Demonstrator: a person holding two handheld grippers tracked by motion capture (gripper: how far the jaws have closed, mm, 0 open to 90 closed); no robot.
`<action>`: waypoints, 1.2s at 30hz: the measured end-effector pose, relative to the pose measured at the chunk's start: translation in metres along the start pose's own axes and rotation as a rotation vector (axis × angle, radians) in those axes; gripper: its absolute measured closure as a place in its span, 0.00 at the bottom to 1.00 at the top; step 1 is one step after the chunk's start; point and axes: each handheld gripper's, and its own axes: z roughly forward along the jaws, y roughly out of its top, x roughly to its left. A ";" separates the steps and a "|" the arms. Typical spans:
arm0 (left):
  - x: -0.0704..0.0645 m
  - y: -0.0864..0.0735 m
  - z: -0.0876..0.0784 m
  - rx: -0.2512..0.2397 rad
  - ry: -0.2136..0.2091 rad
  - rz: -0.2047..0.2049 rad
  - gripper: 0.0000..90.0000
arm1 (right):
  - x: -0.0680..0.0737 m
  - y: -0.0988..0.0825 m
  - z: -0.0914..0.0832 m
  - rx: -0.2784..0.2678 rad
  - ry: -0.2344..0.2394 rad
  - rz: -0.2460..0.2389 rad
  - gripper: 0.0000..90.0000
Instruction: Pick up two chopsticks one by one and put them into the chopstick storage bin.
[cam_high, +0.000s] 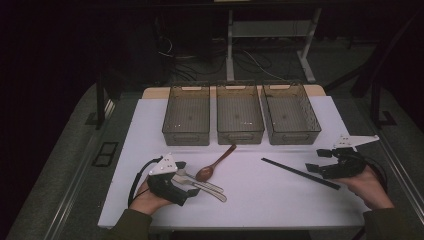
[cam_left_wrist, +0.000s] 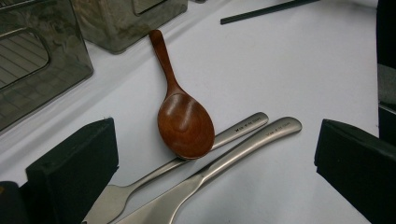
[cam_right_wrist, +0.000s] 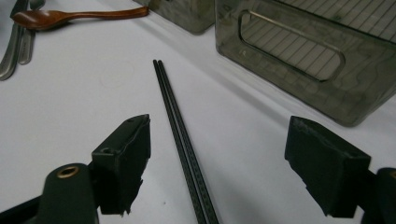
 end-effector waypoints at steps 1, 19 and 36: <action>0.000 0.000 0.000 0.001 0.000 0.000 0.00 | 0.000 -0.001 0.000 0.001 -0.003 0.000 0.28; 0.000 0.000 0.000 0.004 0.001 0.009 0.00 | -0.007 -0.012 0.004 0.127 0.005 -0.031 0.70; -0.001 0.000 0.000 0.007 0.000 0.010 0.00 | -0.005 -0.018 0.010 0.246 0.004 -0.082 0.85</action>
